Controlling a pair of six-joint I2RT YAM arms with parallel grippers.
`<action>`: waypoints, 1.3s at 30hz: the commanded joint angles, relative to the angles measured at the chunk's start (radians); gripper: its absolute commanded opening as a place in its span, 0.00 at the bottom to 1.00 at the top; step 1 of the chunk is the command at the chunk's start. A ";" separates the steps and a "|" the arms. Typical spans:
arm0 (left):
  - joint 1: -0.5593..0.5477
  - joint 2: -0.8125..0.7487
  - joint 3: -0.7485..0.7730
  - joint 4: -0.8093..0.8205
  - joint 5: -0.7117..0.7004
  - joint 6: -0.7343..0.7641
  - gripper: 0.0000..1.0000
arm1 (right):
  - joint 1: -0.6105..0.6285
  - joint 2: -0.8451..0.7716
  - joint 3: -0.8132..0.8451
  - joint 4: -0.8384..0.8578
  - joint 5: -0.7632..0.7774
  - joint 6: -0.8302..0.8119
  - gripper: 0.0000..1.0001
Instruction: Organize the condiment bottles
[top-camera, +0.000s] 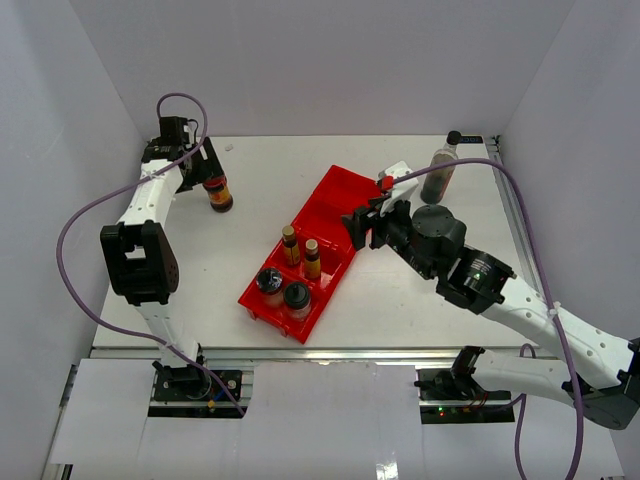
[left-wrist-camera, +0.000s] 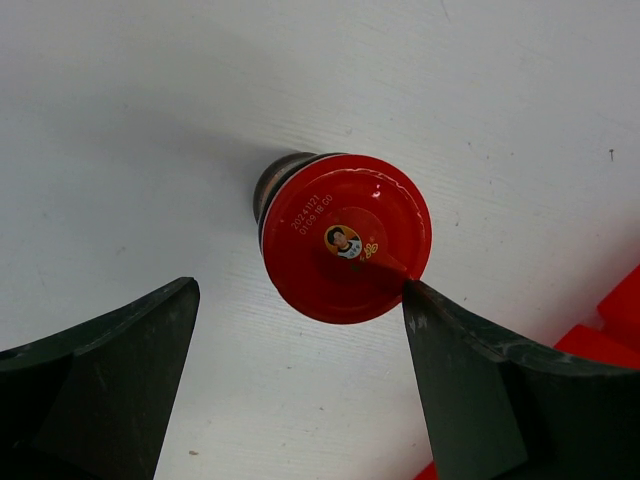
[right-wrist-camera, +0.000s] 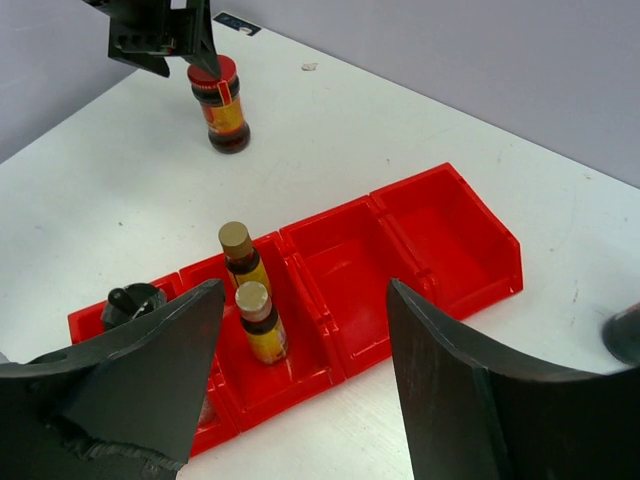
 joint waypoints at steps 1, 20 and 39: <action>0.003 -0.002 0.016 0.038 0.010 0.027 0.94 | 0.004 -0.037 -0.022 0.001 0.040 -0.029 0.72; -0.073 0.030 0.099 -0.013 -0.029 0.065 0.97 | 0.004 -0.016 -0.044 0.027 0.065 -0.045 0.73; -0.081 0.112 0.106 -0.014 -0.108 0.055 0.96 | 0.003 -0.050 -0.080 0.050 0.100 -0.051 0.73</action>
